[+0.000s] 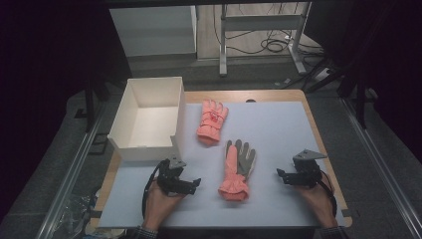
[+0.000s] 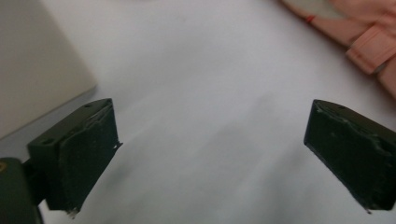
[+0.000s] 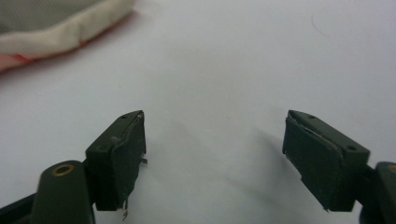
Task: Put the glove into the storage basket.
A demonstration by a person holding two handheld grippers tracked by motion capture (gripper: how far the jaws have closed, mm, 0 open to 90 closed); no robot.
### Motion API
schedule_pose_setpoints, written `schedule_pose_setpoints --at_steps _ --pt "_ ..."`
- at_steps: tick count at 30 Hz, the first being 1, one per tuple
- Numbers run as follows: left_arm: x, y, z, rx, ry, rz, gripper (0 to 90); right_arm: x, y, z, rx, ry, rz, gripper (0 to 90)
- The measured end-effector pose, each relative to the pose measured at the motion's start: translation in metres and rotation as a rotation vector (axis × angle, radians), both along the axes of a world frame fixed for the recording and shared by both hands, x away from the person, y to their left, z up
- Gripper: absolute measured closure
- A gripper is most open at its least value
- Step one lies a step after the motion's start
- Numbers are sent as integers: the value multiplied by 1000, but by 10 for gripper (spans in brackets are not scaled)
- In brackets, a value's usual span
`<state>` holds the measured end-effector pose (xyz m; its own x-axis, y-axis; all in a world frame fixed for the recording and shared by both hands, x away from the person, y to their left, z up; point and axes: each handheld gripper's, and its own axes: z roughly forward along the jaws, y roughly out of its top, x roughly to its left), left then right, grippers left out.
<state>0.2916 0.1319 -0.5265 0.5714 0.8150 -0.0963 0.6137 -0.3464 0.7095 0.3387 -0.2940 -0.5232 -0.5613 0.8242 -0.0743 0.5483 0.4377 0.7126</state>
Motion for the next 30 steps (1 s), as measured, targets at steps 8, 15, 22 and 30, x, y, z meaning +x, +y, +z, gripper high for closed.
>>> schedule_pose_setpoints --at_steps 8,15,22,30 --pt "8 -12 13 -30 4 -7 40 2 -4 -5 19 6 -7 160" --pt "24 -29 23 -33 -3 -25 58 1 -4 -6 20 0 -9 159" --pt "44 -44 31 -32 -4 -32 71 1 -4 -6 23 -3 -11 159" --pt "67 -56 36 -30 -19 -24 97 1 -4 -7 23 -5 -11 158"
